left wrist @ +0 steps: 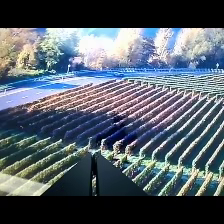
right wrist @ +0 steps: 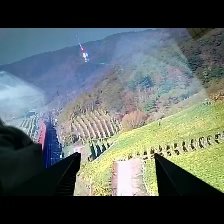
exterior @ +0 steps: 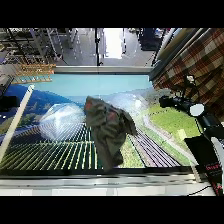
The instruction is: Fold the clothes and pants, and hang the long-sleeved shirts on hangers.
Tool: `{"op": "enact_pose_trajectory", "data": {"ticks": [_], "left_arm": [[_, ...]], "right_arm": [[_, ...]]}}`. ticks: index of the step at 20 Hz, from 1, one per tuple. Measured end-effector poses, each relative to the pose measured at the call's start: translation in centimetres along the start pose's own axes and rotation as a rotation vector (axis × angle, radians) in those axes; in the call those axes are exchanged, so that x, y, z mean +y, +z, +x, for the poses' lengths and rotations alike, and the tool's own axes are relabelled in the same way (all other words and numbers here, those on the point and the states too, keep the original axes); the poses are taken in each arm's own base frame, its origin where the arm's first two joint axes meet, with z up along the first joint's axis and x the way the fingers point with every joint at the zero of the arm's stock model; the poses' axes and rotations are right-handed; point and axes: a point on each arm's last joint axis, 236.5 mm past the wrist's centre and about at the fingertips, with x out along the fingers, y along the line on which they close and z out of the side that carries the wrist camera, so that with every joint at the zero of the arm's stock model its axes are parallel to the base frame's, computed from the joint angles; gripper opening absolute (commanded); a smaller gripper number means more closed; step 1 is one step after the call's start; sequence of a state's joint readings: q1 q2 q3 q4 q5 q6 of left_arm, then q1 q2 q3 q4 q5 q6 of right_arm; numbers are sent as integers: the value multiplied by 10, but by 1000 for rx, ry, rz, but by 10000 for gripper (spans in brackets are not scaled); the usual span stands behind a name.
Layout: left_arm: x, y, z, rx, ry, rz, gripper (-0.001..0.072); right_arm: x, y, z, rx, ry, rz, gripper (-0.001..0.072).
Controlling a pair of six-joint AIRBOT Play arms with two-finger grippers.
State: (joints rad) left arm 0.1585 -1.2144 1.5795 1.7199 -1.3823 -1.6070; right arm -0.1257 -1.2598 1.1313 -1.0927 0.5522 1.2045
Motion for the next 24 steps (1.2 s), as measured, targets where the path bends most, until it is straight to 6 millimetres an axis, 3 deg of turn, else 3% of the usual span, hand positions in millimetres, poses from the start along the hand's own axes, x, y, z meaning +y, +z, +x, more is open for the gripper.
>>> {"op": "enact_pose_trajectory", "data": {"ticks": [15, 21, 23, 24], "left_arm": [[0, 0, 0, 0, 0, 0, 7], [0, 0, 0, 0, 0, 0, 7], [0, 1, 0, -2, 0, 0, 7], [0, 2, 0, -6, -1, -3, 7]], "right_arm": [[1, 0, 0, 0, 4, 17, 541], [42, 0, -6, 47, 176, 509, 540], [58, 1, -14, 84, 242, 592, 536], [63, 1, -18, 97, 264, 577, 491]]}}
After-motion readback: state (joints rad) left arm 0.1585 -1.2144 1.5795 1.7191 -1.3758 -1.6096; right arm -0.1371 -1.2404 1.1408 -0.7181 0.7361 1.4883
